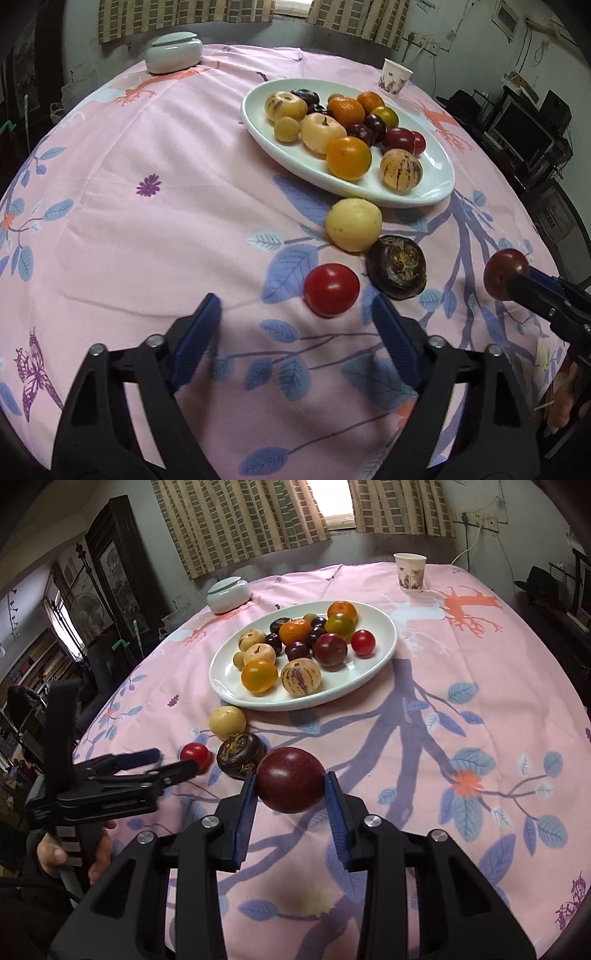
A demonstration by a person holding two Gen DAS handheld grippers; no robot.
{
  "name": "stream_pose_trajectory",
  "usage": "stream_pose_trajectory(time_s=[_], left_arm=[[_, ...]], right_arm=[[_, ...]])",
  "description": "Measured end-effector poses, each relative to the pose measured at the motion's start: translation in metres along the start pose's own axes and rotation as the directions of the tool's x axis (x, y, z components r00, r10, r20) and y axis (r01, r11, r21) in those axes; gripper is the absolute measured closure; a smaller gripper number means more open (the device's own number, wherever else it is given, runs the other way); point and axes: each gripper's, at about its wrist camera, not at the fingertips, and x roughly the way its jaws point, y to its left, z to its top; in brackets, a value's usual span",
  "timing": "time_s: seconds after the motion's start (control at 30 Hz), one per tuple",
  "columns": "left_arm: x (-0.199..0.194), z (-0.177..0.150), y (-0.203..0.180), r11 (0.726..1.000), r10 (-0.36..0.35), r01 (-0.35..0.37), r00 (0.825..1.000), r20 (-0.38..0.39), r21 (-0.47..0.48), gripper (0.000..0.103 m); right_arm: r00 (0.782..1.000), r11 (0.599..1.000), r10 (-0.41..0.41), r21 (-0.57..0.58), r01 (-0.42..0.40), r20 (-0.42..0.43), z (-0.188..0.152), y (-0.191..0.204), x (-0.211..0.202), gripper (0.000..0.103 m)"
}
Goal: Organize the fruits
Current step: 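Grasp a dark red plum with the right tool while the left tool grasps a red tomato, then carry the plum and tomato onto the plate and release both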
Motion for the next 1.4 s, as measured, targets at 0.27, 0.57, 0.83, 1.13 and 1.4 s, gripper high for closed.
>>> stream_pose_trajectory(time_s=[0.27, 0.57, 0.83, 1.13, 1.4], left_arm=[[0.007, 0.003, -0.017, 0.997, 0.016, -0.018, 1.0, 0.026, 0.075, 0.072], [-0.023, -0.001, -0.019, 0.997, -0.01, 0.005, 0.997, 0.075, 0.074, 0.073], [-0.043, 0.0, -0.024, 0.995, -0.043, 0.034, 0.994, 0.098, 0.092, 0.073], [-0.047, 0.035, -0.027, 0.99, -0.043, 0.028, 0.994, 0.103, 0.141, 0.073], [-0.005, 0.135, -0.02, 0.994, 0.007, -0.015, 0.997, 0.079, 0.104, 0.072]], right_arm=[[0.999, 0.999, 0.023, 0.04, -0.025, 0.036, -0.001, -0.007, -0.015, 0.066], [0.998, 0.999, 0.048, 0.023, -0.049, 0.033, 0.0, 0.004, -0.014, 0.066], [0.998, 0.999, 0.05, 0.02, -0.051, 0.027, 0.0, 0.007, -0.011, 0.066], [0.998, 0.997, 0.06, -0.041, -0.06, -0.005, 0.03, 0.011, 0.001, 0.066], [0.998, 0.99, 0.059, -0.123, -0.063, -0.038, 0.105, 0.02, 0.058, 0.066]])
